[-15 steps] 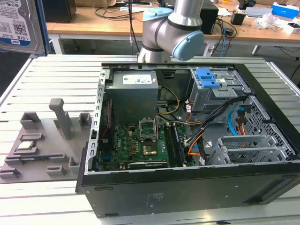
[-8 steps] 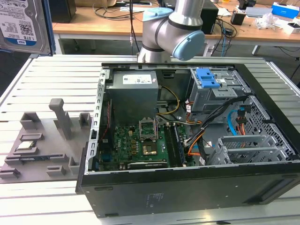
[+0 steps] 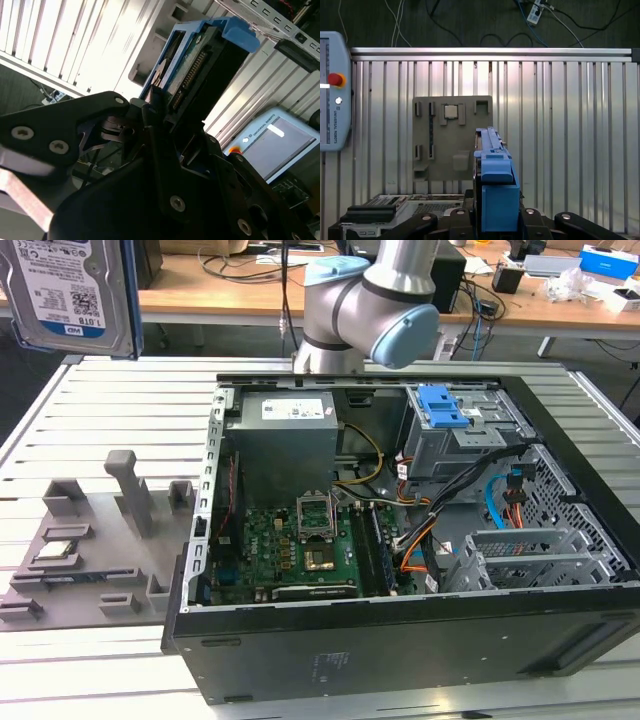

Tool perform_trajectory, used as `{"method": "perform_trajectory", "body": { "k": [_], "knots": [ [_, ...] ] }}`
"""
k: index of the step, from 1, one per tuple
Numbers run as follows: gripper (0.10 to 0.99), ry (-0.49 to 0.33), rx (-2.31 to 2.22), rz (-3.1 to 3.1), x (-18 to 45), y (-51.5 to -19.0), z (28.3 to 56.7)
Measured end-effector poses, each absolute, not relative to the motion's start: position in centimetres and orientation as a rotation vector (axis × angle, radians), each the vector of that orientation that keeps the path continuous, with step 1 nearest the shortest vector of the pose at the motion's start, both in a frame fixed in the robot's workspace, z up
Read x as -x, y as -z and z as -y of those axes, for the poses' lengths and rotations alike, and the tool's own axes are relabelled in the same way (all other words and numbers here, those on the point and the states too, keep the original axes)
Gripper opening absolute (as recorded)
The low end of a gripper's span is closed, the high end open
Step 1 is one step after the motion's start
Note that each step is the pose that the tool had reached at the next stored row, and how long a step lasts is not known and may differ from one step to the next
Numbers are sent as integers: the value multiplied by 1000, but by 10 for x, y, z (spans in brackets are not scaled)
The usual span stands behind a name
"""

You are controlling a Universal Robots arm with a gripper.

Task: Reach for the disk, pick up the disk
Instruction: 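Pick up the disk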

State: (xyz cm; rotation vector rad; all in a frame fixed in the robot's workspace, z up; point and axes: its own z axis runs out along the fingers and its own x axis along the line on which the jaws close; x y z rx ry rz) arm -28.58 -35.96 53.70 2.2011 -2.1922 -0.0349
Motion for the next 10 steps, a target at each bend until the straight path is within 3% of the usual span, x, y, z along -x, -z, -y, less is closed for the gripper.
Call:
{"method": "perform_trajectory", "body": {
  "k": [10],
  "knots": [
    [365,35,-2201,2192,249,-537,360]
  ]
}}
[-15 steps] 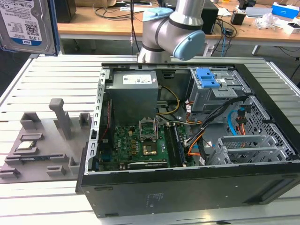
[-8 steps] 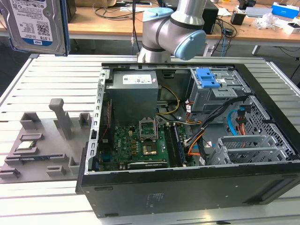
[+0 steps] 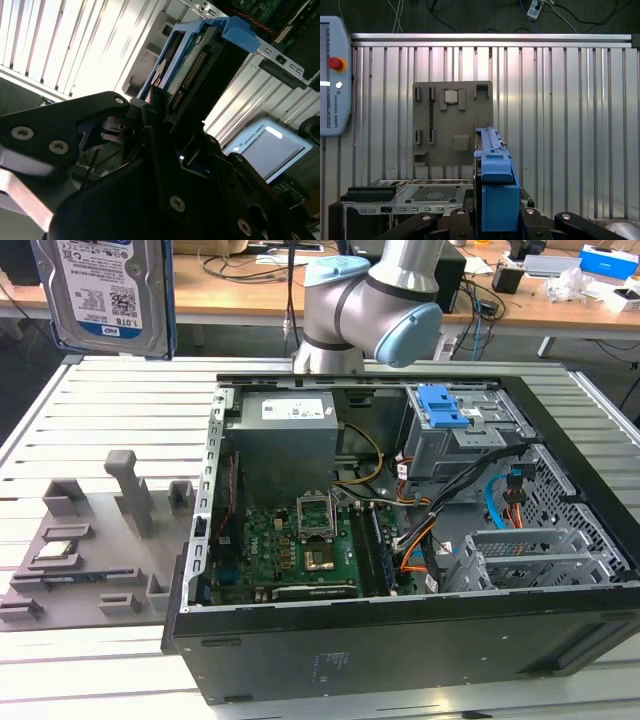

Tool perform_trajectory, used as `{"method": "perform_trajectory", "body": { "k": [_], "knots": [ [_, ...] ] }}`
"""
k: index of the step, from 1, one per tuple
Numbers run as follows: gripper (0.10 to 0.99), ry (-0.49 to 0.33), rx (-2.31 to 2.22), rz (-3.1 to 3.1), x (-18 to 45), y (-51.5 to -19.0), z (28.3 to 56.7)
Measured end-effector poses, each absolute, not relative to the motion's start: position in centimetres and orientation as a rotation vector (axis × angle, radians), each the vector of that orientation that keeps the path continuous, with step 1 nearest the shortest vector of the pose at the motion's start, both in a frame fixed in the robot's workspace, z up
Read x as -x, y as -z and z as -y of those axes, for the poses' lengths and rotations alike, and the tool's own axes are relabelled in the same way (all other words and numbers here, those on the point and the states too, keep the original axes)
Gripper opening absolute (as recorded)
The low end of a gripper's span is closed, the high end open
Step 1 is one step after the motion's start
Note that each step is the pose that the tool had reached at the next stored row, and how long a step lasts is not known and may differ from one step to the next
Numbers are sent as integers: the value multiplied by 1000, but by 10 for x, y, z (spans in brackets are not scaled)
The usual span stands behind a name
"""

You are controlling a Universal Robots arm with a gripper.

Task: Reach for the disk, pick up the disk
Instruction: 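Pick up the disk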

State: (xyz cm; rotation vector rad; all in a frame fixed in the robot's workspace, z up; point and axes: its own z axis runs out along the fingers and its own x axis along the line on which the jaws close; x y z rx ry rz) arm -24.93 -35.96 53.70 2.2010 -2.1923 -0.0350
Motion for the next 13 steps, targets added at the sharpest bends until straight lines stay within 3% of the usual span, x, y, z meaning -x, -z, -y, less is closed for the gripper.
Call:
{"method": "perform_trajectory", "body": {
  "k": [13],
  "knots": [
    [365,35,-2201,2192,206,-537,360]
  ]
}}
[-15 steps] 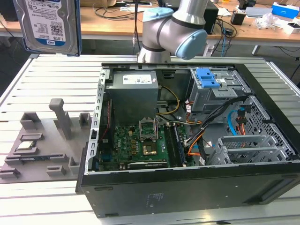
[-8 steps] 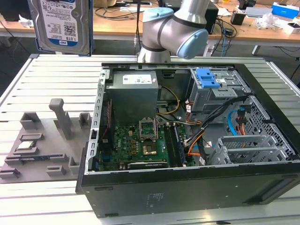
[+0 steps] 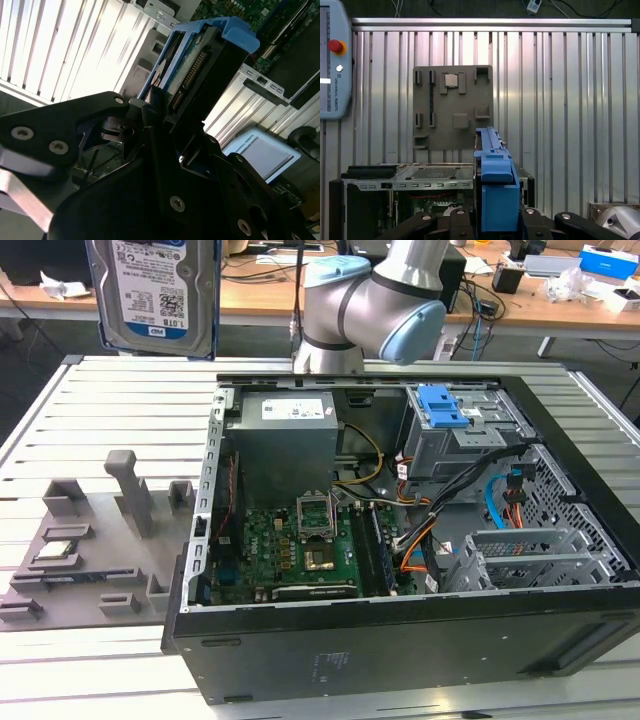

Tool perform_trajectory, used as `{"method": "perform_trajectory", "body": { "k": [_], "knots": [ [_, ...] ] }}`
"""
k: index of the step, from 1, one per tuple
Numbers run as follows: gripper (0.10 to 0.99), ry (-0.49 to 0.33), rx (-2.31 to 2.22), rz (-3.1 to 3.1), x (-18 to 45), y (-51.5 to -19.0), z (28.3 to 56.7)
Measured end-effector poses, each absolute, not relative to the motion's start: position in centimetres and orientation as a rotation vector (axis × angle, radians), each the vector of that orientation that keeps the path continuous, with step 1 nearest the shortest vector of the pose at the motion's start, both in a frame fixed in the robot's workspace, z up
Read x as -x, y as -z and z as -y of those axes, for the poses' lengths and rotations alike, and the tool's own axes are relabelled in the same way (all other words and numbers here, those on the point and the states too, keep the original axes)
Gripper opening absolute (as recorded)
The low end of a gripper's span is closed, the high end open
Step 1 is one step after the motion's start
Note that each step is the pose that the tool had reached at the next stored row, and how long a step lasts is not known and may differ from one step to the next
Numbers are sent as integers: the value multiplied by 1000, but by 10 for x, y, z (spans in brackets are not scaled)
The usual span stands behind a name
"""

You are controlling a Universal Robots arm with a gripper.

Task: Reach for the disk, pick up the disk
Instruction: 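Pick up the disk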

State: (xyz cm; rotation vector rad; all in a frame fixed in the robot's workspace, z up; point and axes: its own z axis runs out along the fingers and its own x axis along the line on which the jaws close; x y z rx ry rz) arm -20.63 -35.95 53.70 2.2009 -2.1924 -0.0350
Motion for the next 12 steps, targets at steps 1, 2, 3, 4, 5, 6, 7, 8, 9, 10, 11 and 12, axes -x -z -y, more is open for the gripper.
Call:
{"method": "perform_trajectory", "body": {
  "k": [1,2,3,4,5,6,7,8,9,10,11,12],
  "knots": [
    [365,35,-2201,2192,204,-537,360],
    [365,35,-2201,2192,202,-537,360],
    [365,35,-2201,2192,200,-537,360],
    [365,35,-2201,2192,196,-537,360],
    [365,35,-2201,2192,192,-537,360],
    [365,35,-2201,2192,190,-537,360],
    [365,35,-2201,2192,188,-537,360],
    [365,35,-2201,2192,184,-537,360],
    [365,35,-2201,2192,182,-537,360],
    [365,35,-2201,2192,180,-537,360],
    [365,35,-2201,2192,176,-537,360],
    [365,35,-2201,2192,173,-537,360]
  ]
}}
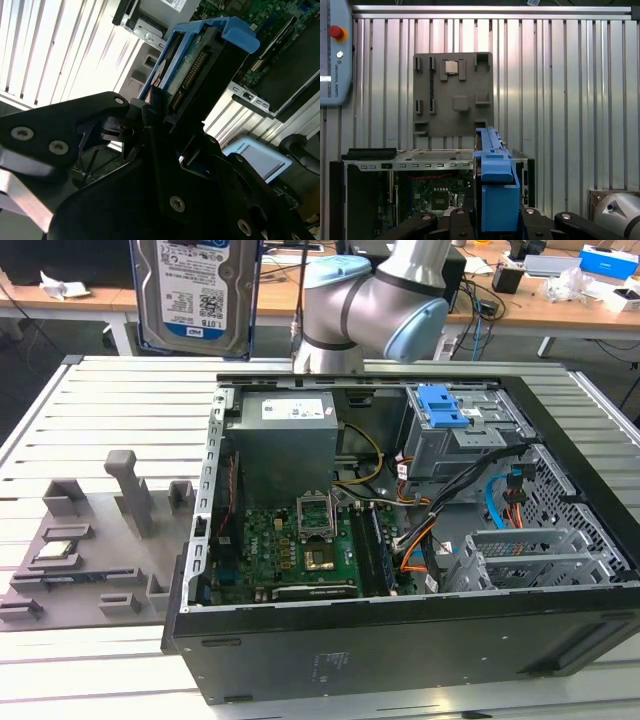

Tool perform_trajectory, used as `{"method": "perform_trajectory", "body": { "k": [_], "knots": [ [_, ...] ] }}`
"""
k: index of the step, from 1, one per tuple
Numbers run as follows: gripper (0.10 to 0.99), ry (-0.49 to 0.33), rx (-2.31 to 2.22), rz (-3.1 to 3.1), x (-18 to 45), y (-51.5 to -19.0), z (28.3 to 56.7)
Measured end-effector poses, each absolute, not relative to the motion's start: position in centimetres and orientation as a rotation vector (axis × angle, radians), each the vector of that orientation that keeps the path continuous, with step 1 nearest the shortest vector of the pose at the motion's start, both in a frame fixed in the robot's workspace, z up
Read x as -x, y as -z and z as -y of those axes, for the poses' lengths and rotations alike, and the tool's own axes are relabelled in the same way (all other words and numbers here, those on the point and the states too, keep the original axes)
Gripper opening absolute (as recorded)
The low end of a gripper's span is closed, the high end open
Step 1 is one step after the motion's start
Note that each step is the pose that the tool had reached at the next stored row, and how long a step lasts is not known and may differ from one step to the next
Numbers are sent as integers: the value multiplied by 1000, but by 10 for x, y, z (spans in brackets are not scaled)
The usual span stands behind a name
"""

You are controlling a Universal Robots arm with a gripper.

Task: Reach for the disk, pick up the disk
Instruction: 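Pick up the disk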

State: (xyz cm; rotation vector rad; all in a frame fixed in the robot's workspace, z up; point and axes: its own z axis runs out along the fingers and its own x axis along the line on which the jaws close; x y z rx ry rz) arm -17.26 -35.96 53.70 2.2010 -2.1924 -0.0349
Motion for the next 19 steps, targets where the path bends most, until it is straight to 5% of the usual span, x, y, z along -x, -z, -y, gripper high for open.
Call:
{"method": "perform_trajectory", "body": {
  "k": [19],
  "knots": [
    [365,35,-2201,2192,126,-537,360]
  ]
}}
